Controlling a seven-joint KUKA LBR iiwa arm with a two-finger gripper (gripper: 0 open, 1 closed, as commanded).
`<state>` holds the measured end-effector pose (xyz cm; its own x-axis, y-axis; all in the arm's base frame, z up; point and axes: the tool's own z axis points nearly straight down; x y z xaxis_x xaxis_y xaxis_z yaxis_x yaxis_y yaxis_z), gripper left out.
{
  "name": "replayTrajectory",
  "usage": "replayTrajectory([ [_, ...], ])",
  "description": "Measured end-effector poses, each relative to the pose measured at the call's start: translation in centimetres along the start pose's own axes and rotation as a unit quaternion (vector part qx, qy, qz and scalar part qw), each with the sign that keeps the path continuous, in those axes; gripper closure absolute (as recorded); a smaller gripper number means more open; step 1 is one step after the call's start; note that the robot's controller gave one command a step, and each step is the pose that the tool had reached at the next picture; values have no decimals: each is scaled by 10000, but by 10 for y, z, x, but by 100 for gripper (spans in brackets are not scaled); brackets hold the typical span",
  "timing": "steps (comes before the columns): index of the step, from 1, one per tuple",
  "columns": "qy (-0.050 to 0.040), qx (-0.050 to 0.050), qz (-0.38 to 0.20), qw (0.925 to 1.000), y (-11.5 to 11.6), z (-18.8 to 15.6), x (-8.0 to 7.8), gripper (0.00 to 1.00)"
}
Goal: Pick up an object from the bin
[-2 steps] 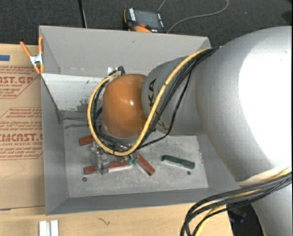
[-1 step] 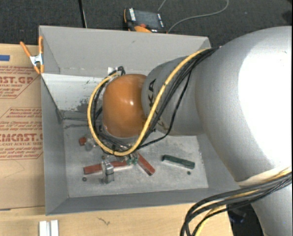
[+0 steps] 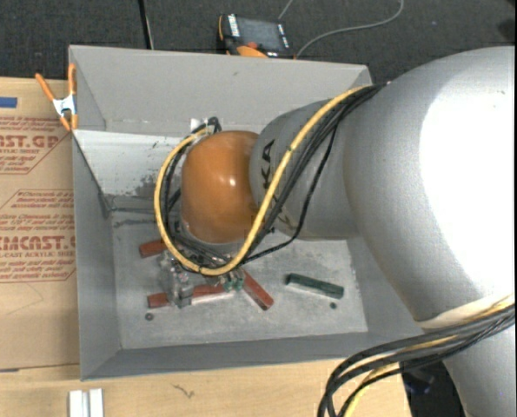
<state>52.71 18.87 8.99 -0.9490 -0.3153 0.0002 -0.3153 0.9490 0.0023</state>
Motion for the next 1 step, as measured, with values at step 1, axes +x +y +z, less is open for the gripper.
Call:
replayTrajectory([
  [1,11,-6,-732,9973,-3,17,-14,100],
])
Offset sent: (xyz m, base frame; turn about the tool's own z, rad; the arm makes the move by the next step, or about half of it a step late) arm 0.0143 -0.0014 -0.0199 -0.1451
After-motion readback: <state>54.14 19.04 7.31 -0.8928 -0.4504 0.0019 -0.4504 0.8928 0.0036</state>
